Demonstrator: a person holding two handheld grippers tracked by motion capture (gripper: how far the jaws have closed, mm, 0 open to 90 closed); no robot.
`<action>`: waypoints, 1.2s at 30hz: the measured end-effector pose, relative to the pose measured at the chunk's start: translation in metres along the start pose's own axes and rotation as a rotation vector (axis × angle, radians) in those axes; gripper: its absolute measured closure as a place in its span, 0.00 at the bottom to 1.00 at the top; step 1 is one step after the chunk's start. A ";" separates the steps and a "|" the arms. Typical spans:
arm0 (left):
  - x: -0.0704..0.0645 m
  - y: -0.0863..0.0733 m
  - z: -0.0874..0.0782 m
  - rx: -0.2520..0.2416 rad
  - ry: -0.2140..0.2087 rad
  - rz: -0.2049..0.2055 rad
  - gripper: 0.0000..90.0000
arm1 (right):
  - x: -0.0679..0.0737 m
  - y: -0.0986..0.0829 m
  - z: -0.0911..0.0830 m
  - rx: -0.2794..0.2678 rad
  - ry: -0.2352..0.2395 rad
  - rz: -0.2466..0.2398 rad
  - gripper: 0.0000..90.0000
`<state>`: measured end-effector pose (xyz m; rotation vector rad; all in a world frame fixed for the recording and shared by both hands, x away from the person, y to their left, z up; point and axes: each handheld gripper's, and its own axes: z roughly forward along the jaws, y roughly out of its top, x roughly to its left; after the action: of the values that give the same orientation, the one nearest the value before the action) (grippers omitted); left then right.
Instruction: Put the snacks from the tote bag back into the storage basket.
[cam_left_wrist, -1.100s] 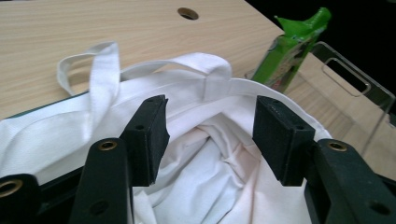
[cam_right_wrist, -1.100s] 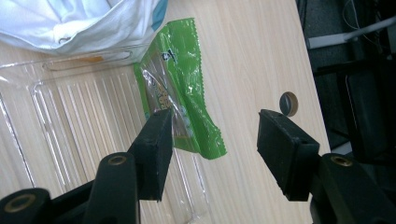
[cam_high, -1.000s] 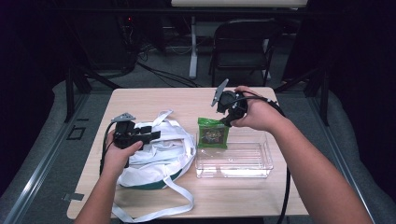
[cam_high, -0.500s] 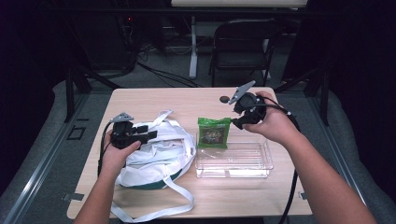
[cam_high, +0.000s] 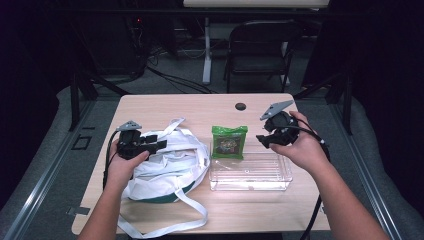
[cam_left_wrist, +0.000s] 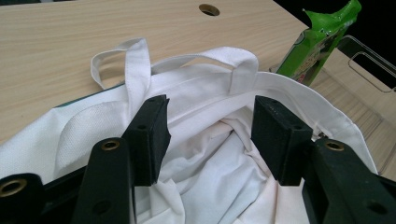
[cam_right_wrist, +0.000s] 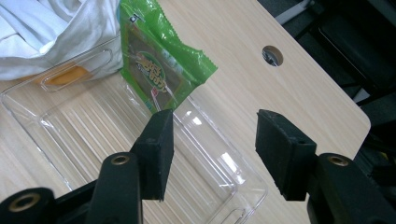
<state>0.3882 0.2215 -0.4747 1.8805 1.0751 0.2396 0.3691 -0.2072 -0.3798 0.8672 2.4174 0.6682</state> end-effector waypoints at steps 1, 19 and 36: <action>0.001 0.000 -0.001 -0.001 -0.005 0.003 0.52 | 0.003 -0.007 -0.001 -0.010 -0.005 0.013 0.56; 0.006 0.000 -0.008 -0.008 -0.001 -0.015 0.54 | 0.032 -0.069 0.003 -0.079 -0.026 0.148 0.61; 0.004 -0.003 -0.004 0.007 0.005 -0.015 0.52 | 0.056 -0.114 0.027 -0.176 -0.025 0.255 0.57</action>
<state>0.3869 0.2273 -0.4759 1.8786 1.0946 0.2326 0.2958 -0.2387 -0.4822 1.1111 2.2058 0.9420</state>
